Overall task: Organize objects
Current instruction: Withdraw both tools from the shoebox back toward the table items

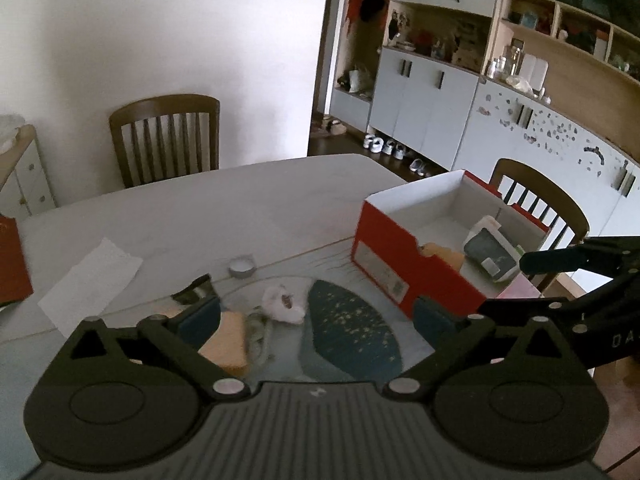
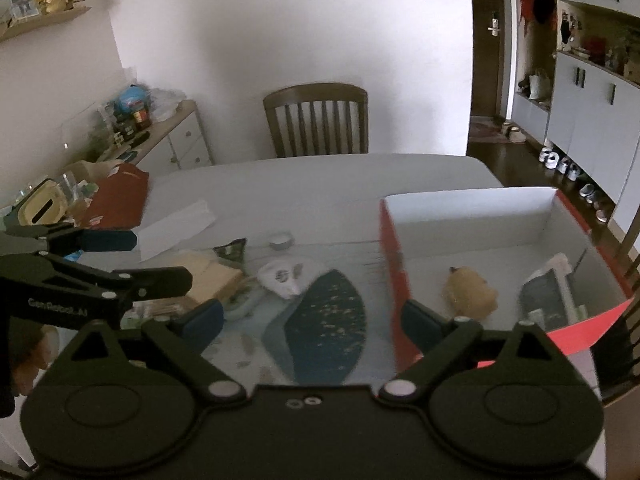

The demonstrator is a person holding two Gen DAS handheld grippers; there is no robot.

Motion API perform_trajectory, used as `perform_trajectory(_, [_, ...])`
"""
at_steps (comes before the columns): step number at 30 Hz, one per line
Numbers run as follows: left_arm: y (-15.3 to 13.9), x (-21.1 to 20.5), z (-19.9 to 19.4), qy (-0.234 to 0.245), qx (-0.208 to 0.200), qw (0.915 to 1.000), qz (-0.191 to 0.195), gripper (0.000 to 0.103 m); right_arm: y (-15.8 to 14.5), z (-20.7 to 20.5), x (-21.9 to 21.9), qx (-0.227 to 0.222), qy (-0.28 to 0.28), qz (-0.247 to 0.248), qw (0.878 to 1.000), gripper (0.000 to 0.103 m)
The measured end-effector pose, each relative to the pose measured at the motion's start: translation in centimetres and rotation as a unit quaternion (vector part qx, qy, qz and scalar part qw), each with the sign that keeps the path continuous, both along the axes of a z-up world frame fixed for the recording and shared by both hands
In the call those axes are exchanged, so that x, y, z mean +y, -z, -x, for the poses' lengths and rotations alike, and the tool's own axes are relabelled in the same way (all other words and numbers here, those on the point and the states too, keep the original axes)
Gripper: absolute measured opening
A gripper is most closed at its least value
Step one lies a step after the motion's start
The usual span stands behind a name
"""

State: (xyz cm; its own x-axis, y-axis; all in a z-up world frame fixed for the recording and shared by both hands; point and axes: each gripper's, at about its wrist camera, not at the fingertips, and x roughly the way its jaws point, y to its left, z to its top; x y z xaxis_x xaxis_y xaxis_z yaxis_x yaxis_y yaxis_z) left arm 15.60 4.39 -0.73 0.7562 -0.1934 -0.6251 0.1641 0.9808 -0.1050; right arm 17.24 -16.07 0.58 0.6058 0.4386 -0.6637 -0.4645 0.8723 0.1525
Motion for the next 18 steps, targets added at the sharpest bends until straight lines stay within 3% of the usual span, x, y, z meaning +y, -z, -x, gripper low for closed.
perform_trajectory(18, [4.5,8.0,4.2,-0.043,0.01,0.999,-0.006,0.103,2.7,0.9,5.5,0.017,-0.008,0.024,1.0,0.095])
